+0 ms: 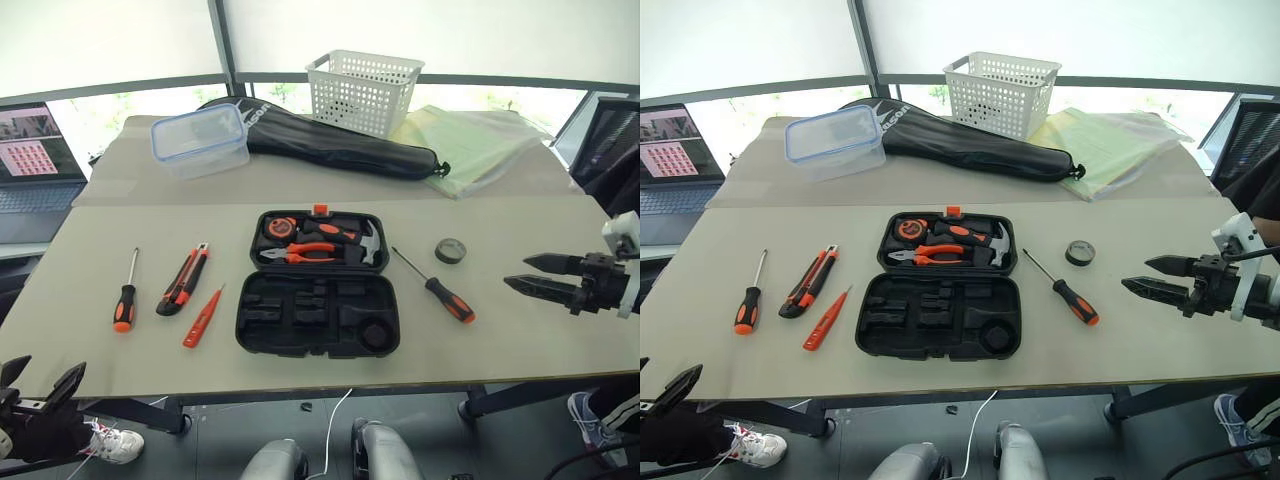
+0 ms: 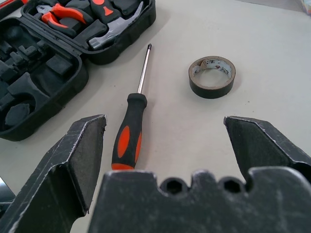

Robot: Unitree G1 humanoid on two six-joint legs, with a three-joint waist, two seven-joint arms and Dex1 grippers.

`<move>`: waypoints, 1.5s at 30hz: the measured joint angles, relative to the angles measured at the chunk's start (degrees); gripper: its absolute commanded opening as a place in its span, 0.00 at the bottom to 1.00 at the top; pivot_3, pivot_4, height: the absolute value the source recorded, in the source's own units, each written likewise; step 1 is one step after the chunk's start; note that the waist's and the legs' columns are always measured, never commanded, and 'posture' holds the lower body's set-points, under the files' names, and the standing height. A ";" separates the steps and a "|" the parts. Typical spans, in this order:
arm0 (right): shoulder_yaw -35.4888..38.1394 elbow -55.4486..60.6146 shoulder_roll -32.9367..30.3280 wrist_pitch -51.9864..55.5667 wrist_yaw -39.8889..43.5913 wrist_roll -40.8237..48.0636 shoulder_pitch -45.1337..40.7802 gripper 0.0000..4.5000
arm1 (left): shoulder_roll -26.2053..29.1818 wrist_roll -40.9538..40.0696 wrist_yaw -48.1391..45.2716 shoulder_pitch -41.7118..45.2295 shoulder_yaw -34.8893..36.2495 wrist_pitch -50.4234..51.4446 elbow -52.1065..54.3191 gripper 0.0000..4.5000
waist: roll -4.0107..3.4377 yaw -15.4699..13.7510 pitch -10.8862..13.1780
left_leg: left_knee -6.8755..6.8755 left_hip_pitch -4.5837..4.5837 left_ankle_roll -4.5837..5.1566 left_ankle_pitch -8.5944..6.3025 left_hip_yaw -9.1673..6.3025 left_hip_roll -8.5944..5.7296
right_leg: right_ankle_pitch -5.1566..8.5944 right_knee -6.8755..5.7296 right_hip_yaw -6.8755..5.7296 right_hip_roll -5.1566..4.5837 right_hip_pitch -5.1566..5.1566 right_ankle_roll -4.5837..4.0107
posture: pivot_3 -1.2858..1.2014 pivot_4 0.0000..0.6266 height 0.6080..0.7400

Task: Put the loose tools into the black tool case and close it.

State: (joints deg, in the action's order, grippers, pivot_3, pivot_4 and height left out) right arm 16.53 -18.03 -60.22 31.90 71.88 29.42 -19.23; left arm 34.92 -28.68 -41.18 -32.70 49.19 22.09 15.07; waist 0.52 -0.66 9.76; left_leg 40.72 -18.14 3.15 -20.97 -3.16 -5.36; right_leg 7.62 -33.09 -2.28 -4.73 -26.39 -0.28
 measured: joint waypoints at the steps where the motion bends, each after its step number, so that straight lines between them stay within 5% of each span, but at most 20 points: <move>1: 0.00 0.00 0.00 0.00 0.00 0.00 0.00 1.00 | 0.00 0.00 0.00 0.00 0.00 0.00 0.00 1.00 | 0.00 0.00 0.00 | 0.00 0.00 0.00 0.00 0.00 0.00 | 0.00 0.00 0.00 0.00 0.00 0.00 | 0.52 0.24 1.00; 8: 0.39 2.70 0.25 -1.37 -1.88 -0.25 -0.77 1.00 | 3.70 -0.45 6.88 6.51 -3.69 10.71 4.82 1.00 | 0.00 -0.19 0.00 | 0.07 -0.01 -0.06 0.03 0.00 0.00 | -0.04 -0.06 0.01 0.01 0.02 -0.04 | 0.52 0.24 1.00; 17: -3.23 24.41 5.54 5.03 -2.98 7.78 -5.37 1.00 | 9.10 -0.84 19.81 28.67 -12.97 32.98 2.21 1.00 | 0.02 0.66 -0.01 | 0.03 0.20 -0.37 0.18 -0.01 0.19 | -0.28 -0.16 0.05 0.37 -0.02 -0.33 | 0.52 0.24 1.00; 27: -10.46 40.19 10.57 7.68 -3.63 14.74 -10.03 1.00 | 9.03 3.87 22.56 38.45 -23.14 33.51 -9.69 1.00 | 0.08 0.12 -0.03 | 0.04 0.02 -0.50 0.12 0.01 0.09 | -0.30 -0.10 -0.12 0.39 -0.27 -0.35 | 0.52 0.24 1.00; 38: -11.65 41.02 11.69 7.26 -3.42 14.74 -10.44 1.00 | 8.58 4.64 20.35 39.70 -24.08 27.65 -17.72 0.22 | 0.03 0.65 -0.06 | -0.03 0.56 -0.69 0.21 0.05 0.23 | -0.37 -0.35 0.09 0.37 0.10 -0.47 | 0.52 0.24 1.00; 45: -11.05 41.20 10.88 6.39 -3.87 14.45 -6.22 1.00 | 12.64 7.15 17.29 42.51 -24.32 21.88 -22.52 0.19 | 0.25 0.81 0.02 | 0.03 0.37 -0.73 0.19 0.06 0.24 | -0.33 -0.55 0.06 0.38 -0.13 -0.57 | 0.52 0.24 1.00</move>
State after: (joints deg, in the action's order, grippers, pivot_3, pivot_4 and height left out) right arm 5.47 23.17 -49.35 38.29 68.01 43.87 -25.45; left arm 47.56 -21.52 -23.89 9.81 24.87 43.96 -7.44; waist 0.77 0.14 9.77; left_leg 40.74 -17.77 2.42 -20.78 -3.10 -5.13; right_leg 7.30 -33.65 -2.22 -4.34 -26.51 -0.85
